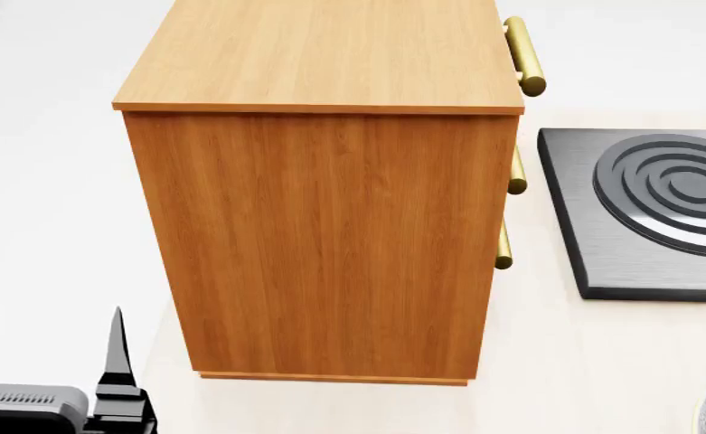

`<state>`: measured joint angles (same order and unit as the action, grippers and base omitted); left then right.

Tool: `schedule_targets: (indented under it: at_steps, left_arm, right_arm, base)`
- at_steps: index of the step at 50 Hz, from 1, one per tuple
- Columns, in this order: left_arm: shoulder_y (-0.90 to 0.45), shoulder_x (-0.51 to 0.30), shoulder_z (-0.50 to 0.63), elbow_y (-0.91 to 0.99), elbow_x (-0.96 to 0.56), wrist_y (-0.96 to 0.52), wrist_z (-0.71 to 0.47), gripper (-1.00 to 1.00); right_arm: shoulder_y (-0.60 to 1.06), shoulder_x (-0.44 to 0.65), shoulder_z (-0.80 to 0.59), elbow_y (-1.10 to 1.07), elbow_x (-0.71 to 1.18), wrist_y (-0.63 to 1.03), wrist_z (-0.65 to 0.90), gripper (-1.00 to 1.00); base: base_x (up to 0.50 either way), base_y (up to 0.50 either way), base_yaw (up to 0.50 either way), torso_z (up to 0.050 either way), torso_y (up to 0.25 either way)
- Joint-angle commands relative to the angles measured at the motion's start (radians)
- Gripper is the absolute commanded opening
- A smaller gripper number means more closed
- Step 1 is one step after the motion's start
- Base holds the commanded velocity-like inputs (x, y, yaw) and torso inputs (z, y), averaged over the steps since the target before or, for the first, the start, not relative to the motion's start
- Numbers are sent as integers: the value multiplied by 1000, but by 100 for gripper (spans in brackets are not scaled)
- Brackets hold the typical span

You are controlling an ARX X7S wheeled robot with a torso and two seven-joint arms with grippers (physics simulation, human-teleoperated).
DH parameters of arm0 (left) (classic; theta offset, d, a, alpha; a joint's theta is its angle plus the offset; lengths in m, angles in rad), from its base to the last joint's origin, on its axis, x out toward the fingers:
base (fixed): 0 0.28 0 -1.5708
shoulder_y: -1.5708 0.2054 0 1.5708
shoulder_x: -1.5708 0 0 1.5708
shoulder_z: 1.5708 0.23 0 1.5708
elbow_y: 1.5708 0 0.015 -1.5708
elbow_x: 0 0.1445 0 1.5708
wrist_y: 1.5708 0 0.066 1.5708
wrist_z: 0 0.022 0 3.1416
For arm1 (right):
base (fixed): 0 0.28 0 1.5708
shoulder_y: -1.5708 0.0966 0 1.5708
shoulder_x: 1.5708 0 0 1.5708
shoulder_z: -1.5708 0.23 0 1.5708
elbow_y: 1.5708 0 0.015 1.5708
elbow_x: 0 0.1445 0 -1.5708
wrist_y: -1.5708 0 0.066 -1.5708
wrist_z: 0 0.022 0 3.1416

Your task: Put the bowl on the top of the cabinet.

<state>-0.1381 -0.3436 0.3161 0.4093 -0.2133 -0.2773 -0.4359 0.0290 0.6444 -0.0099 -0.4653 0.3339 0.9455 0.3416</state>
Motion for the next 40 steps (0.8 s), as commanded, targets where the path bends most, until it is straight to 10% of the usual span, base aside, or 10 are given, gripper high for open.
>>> schedule_targets:
  at_steps: [1, 40]
  left_arm:
    - [-2, -1, 2, -2, -2, 1, -3, 100]
    - [-8, -6, 16, -14, -4, 9, -9, 100]
  right_arm:
    - [0, -1, -1, 3, 1, -3, 1, 100]
    - [14, -3, -22, 46, -14, -19, 7, 100]
  base:
    - [0, 0, 0, 0, 0]
    - [0, 0, 0, 0, 0]
